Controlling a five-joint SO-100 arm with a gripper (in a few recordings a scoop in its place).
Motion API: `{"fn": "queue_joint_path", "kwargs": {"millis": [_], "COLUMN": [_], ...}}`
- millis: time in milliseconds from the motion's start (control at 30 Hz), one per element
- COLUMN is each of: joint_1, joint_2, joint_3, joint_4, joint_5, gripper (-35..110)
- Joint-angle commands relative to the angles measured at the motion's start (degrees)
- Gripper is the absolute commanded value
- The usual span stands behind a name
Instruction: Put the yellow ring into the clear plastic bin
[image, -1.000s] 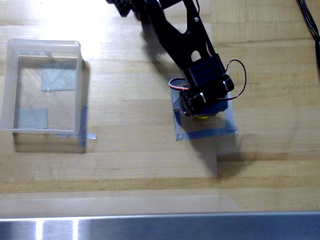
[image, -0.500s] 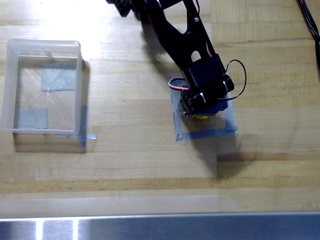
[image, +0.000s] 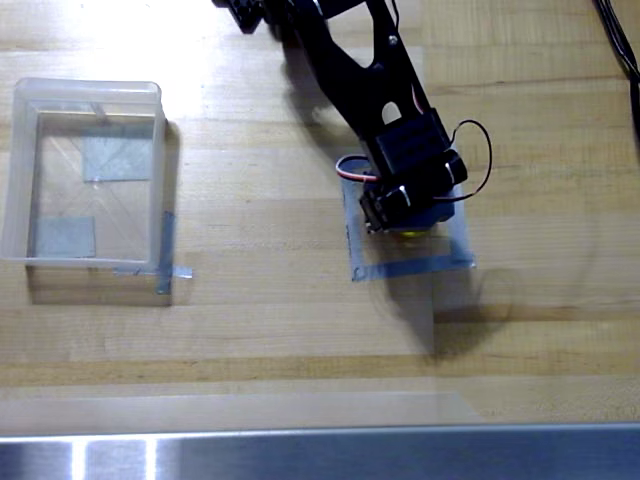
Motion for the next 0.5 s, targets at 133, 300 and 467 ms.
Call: {"fn": "queue_joint_path", "kwargs": {"millis": [133,300,467], "joint_1": [2.81,11.25,26.63], "joint_2": [10.11,17.67,25.58], "joint_3": [0.00,0.00,-0.53], "joint_4": [8.17,14.85,19.42], "joint_5": [0.26,-3.87,-13.62], "gripper": [0,0,0]}}
